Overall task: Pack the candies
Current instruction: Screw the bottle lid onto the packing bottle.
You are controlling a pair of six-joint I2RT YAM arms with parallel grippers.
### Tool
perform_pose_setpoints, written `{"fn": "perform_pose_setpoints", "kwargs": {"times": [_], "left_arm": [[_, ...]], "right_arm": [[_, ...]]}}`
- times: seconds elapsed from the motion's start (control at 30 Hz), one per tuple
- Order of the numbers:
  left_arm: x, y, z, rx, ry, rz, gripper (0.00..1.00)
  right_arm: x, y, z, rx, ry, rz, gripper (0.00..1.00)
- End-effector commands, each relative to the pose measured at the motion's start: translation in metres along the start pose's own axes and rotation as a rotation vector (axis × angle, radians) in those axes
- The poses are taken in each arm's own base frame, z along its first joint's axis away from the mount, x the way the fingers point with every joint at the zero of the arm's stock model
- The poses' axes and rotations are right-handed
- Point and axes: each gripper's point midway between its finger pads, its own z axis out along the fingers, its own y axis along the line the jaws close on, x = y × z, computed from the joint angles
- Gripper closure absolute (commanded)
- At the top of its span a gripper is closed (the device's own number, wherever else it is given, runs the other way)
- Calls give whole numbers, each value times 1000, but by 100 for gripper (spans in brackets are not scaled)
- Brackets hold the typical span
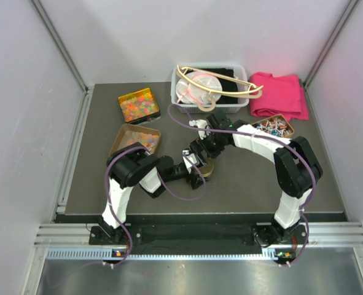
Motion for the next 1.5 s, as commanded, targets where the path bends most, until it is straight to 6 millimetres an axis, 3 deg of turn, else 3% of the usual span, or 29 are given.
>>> {"fn": "perform_pose_setpoints", "kwargs": {"times": [0.0,0.3,0.5,0.77,0.93,1.47], "left_arm": [[-45,11,1,-40,-192,84,1],[-44,10,2,-33,-191,82,1],[-44,8,2,-29,-191,81,1],[-44,9,2,-25,-191,77,1],[-42,10,3,-26,-189,73,1],[-42,10,1,-21,-188,67,1]], "right_arm": [[-5,-24,-7,152,1,-90,1],[1,-24,-28,109,1,-221,1],[6,-29,-44,78,-9,-415,1],[17,-8,-64,6,-34,-599,1],[18,8,-62,-13,-27,-681,1],[3,14,-28,-45,-14,-742,1]]}}
